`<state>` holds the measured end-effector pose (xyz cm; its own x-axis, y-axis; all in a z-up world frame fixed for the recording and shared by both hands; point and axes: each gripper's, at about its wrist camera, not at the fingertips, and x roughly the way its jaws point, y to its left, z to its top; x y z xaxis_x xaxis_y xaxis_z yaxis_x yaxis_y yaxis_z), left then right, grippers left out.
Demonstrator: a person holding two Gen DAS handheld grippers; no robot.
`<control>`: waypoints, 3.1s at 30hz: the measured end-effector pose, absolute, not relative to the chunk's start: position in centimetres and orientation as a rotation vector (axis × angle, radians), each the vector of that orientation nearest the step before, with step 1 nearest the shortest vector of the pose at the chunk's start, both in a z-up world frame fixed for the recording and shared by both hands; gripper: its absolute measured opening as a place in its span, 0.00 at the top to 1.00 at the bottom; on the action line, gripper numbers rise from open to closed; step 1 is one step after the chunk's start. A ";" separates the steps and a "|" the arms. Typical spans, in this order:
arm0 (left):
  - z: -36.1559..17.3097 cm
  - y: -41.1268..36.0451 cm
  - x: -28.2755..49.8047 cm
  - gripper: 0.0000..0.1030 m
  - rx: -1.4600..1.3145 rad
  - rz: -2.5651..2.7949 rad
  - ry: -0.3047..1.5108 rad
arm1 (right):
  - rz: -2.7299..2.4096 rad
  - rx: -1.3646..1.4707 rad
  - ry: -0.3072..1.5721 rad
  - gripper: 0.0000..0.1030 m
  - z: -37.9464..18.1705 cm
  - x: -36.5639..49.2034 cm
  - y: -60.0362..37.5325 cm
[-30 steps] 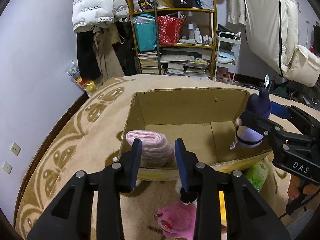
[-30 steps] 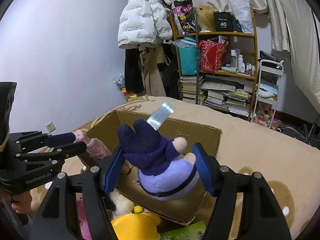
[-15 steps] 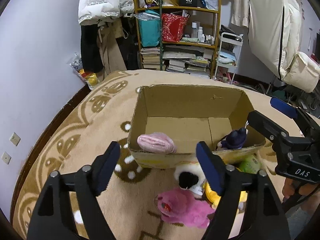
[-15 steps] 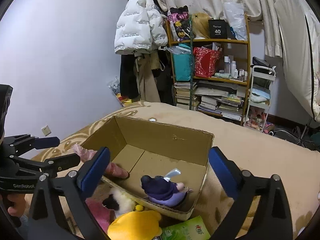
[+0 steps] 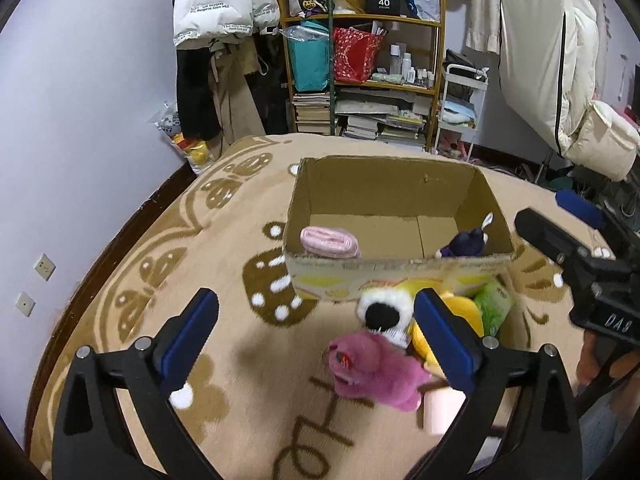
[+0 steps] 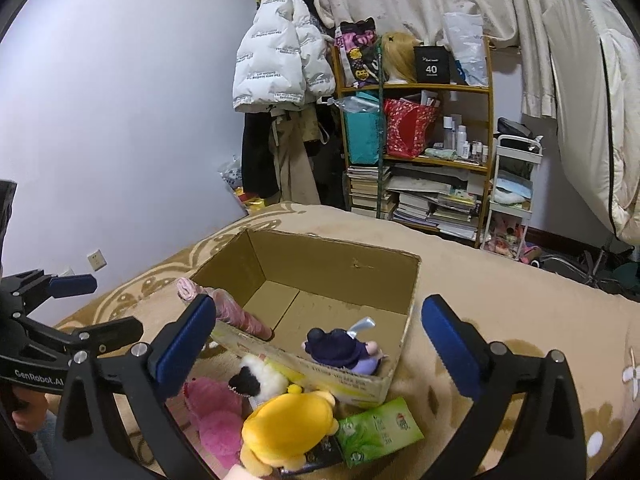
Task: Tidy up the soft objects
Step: 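Lower left tool onto pink bear while right tool grasps pink-swirl cushion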
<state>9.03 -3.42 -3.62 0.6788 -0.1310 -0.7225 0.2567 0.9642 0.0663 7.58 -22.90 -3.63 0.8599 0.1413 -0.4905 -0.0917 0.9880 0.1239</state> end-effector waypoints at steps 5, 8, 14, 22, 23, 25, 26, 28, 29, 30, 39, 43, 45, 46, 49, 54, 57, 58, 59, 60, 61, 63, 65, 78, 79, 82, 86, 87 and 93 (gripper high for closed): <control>-3.4 -3.2 7.5 0.05 0.184 -0.211 0.818 | 0.111 0.153 0.544 0.00 -3.3 6.2 -23.6; -3.5 -3.1 6.7 0.05 0.188 -0.207 0.834 | 0.106 0.184 0.562 0.00 -3.3 5.5 -23.8; -3.9 -2.7 5.6 0.05 0.194 -0.196 0.863 | 0.099 0.208 0.598 0.00 -3.8 4.1 -23.8; -4.6 -2.3 5.1 0.05 0.192 -0.193 0.911 | 0.068 0.262 0.711 0.00 -5.7 2.9 -23.8; -4.8 -2.3 5.1 0.05 0.194 -0.192 0.920 | 0.065 0.271 0.738 0.00 -6.1 2.8 -23.8; -5.2 -2.2 5.2 0.05 0.193 -0.191 0.941 | 0.065 0.276 0.765 0.00 -6.6 2.6 -23.8; -5.5 -2.2 5.3 0.05 0.190 -0.190 0.954 | 0.062 0.277 0.784 0.00 -6.9 2.6 -23.8; -6.1 -2.0 5.7 0.05 0.180 -0.188 0.982 | 0.055 0.280 0.824 0.00 -7.5 2.7 -23.7; -6.3 -1.9 5.8 0.05 0.173 -0.189 0.993 | 0.058 0.287 0.839 0.00 -7.8 2.7 -23.7; -6.5 -1.9 6.0 0.05 0.164 -0.192 1.004 | 0.063 0.294 0.850 0.00 -8.0 2.7 -23.7; -9.0 -1.3 8.1 0.05 0.051 -0.210 1.118 | 0.078 0.300 0.969 0.00 -10.6 3.8 -22.9; -10.0 -1.6 8.9 0.05 0.039 -0.207 1.140 | 0.087 0.307 1.018 0.00 -11.6 4.3 -22.8; -10.4 -1.8 9.2 0.05 0.032 -0.208 1.149 | 0.094 0.300 1.042 0.00 -12.1 4.6 -22.5; -10.6 -1.9 9.4 0.05 0.027 -0.205 1.153 | 0.098 0.296 1.052 0.00 -12.3 4.7 -22.3; -11.0 -2.1 9.8 0.05 0.016 -0.188 1.152 | 0.111 0.283 1.080 0.00 -13.0 5.0 -21.8; -11.6 -2.7 10.3 0.05 0.020 -0.187 1.152 | 0.130 0.289 1.130 0.00 -14.1 5.4 -21.5; -12.2 -2.9 10.7 0.05 0.012 -0.192 1.170 | 0.137 0.297 1.157 0.00 -14.8 5.7 -21.4; -12.5 -3.0 10.9 0.05 0.010 -0.194 1.178 | 0.140 0.299 1.165 0.00 -15.1 5.8 -21.4; -12.7 -3.0 11.1 0.05 0.010 -0.195 1.184 | 0.143 0.300 1.177 0.00 -15.3 5.9 -21.3; -13.0 -3.2 11.3 0.05 0.011 -0.195 1.191 | 0.144 0.299 1.183 0.01 -15.5 6.0 -21.2; -13.3 -3.3 11.4 0.05 0.014 -0.195 1.197 | 0.147 0.301 1.193 0.03 -15.8 6.1 -21.2; -13.8 -3.5 11.7 0.05 0.017 -0.196 1.208 | 0.156 0.308 1.218 0.05 -16.4 6.5 -21.1; -14.4 -3.9 12.1 0.05 0.018 -0.203 1.223 | 0.160 0.313 1.236 0.05 -16.9 6.7 -21.0; -17.5 -6.2 13.6 0.05 0.143 -0.219 1.280 | 0.198 0.337 1.315 0.15 -19.0 7.4 -20.2; -17.6 -6.3 13.5 0.05 0.151 -0.217 1.276 | 0.207 0.347 1.321 0.20 -19.1 7.4 -20.2; -17.8 -6.6 13.6 0.05 0.158 -0.217 1.279 | 0.227 0.371 1.333 0.30 -19.4 7.4 -20.3; -18.4 -6.6 13.5 0.10 0.150 -0.226 1.297 | 0.240 0.364 1.328 0.41 -19.1 7.3 -20.1; -18.4 -6.8 13.5 0.13 0.139 -0.235 1.301 | 0.241 0.363 1.328 0.43 -19.1 7.3 -20.0; -18.3 -6.7 13.2 0.34 0.077 -0.277 1.313 | 0.238 0.365 1.316 0.52 -18.7 7.0 -20.4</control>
